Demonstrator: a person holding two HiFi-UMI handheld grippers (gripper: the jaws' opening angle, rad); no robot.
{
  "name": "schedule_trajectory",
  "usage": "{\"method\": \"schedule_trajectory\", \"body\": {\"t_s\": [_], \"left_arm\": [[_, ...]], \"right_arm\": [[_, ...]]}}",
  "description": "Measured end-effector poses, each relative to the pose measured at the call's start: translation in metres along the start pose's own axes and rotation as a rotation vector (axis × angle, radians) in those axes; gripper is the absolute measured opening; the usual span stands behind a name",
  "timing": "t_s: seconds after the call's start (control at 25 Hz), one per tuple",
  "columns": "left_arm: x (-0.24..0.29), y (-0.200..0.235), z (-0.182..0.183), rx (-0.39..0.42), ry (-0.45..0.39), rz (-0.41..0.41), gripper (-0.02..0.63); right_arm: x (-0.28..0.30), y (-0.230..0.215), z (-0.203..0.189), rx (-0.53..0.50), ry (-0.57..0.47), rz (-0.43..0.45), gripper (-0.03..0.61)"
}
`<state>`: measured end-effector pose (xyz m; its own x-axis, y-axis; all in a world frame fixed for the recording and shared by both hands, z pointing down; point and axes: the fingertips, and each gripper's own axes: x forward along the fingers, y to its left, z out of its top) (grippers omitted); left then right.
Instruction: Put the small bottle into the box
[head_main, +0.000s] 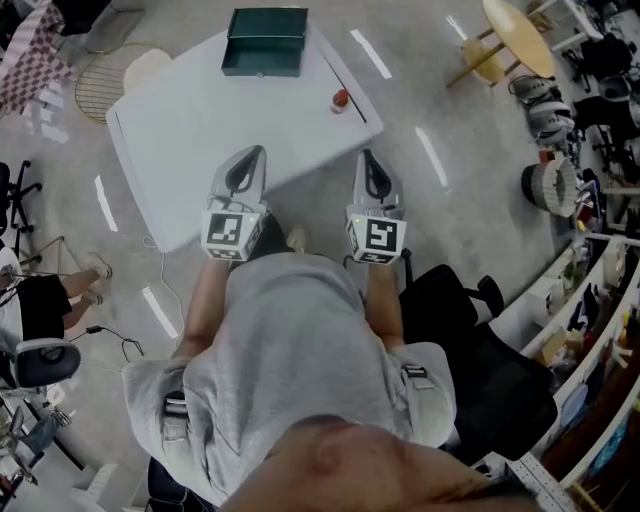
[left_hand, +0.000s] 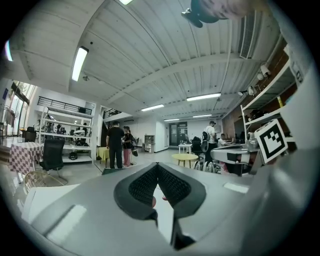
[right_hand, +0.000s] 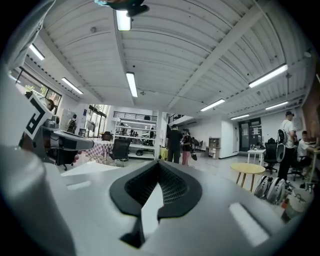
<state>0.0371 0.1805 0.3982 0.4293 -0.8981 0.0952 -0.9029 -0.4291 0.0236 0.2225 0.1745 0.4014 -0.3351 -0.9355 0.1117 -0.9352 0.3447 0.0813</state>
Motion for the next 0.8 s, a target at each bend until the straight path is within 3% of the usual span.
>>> {"method": "schedule_trajectory", "body": {"t_s": [0.32,0.8], "left_arm": [[0.025,0.013,0.003,0.001,0.009,-0.005,0.011],[0.104,0.053,-0.026,-0.020,0.085,-0.031,0.011]], "right_arm": [[0.028,-0.009,-0.003,0.016,0.020,-0.001,0.003],[0.109,-0.028,-0.037,0.057,0.106,-0.018,0.003]]}}
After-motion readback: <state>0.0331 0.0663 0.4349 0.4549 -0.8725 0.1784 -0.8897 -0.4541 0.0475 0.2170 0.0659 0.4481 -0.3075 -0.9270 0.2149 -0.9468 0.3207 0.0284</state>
